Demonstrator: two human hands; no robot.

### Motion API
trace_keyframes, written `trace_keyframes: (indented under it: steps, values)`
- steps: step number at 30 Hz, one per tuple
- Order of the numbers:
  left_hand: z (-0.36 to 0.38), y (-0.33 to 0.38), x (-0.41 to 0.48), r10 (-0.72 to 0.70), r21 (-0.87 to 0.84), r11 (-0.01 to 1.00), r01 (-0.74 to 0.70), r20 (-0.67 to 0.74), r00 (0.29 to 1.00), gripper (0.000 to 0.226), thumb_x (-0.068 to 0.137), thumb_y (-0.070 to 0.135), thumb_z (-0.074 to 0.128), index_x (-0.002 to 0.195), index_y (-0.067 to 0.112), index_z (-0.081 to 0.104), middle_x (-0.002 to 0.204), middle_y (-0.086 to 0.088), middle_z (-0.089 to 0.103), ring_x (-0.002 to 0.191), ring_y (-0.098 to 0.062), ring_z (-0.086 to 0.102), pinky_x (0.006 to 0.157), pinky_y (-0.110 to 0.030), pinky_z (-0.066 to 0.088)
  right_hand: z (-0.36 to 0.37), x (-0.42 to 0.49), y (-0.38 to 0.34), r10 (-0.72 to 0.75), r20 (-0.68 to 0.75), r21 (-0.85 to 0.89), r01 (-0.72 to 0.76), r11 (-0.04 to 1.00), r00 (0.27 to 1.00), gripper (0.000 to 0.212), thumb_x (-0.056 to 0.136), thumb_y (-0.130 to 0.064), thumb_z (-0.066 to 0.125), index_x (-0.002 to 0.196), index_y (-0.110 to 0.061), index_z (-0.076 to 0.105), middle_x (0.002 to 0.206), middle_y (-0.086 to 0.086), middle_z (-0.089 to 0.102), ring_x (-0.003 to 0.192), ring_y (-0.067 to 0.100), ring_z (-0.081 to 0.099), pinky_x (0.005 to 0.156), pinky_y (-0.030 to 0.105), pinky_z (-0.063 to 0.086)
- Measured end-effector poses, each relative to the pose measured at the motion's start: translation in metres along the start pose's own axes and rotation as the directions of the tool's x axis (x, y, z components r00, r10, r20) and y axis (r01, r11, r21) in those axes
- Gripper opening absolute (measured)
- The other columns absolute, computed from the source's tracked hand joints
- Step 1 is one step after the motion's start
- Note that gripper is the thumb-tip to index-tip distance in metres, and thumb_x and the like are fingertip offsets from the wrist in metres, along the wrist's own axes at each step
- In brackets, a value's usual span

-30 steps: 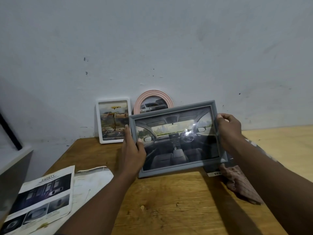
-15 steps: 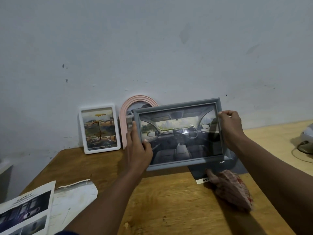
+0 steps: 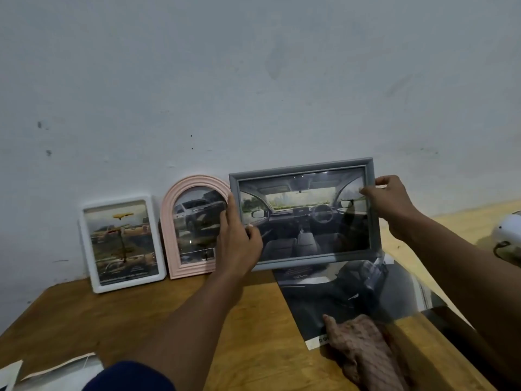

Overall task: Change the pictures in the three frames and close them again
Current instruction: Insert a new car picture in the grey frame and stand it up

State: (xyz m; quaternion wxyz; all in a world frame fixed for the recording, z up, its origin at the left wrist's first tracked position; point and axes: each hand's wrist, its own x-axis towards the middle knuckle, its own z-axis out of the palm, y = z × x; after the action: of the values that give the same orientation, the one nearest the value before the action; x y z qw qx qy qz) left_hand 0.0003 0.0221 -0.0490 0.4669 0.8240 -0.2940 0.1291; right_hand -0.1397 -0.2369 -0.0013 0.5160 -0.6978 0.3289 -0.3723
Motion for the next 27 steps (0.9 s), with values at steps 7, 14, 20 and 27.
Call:
trace_keyframes:
  steps: [7,14,20,27]
  values:
    - [0.032,0.001,0.02,-0.014,-0.011,1.0,0.015,0.06,0.998,0.087,0.102,0.014,0.052,0.162,0.03,-0.009,0.168,-0.001,0.012,0.133,-0.022,0.042,0.091,-0.025,0.034,0.004,0.031,0.02,0.01,-0.01,-0.006,-0.01,1.0,1.0,0.047,0.096,-0.018,0.062,0.135,-0.013,0.039,0.123,0.012,0.047,0.112,0.031,0.052,0.095,0.045,0.049]
    - [0.058,-0.012,0.034,-0.002,0.021,1.0,0.001,0.064,0.998,0.092,0.101,0.019,0.054,0.16,0.034,-0.014,0.169,-0.001,0.012,0.148,-0.029,0.028,0.111,-0.04,0.036,0.013,0.056,0.037,0.008,-0.036,0.046,-0.007,0.999,0.999,0.043,0.096,-0.026,0.062,0.132,-0.017,0.041,0.121,0.01,0.051,0.114,0.032,0.055,0.099,0.05,0.049]
    - [0.068,-0.021,0.035,-0.032,0.04,0.999,0.029,0.055,0.998,0.092,0.102,0.024,0.052,0.159,0.033,-0.02,0.171,0.002,-0.001,0.153,-0.027,0.022,0.107,-0.029,0.03,0.027,0.07,0.04,-0.014,0.001,0.074,0.014,0.997,1.0,0.045,0.095,-0.027,0.062,0.133,-0.017,0.04,0.127,0.012,0.051,0.114,0.032,0.055,0.098,0.049,0.051]
    - [0.075,-0.029,0.034,0.03,0.143,0.989,-0.036,0.045,0.999,0.091,0.103,0.03,0.051,0.159,0.028,-0.021,0.169,0.007,-0.017,0.156,-0.019,0.001,0.117,-0.028,0.017,0.036,0.071,0.056,-0.015,0.026,0.032,0.014,0.999,1.0,0.056,0.091,-0.032,0.066,0.138,-0.022,0.037,0.135,0.014,0.051,0.117,0.033,0.055,0.1,0.053,0.049]
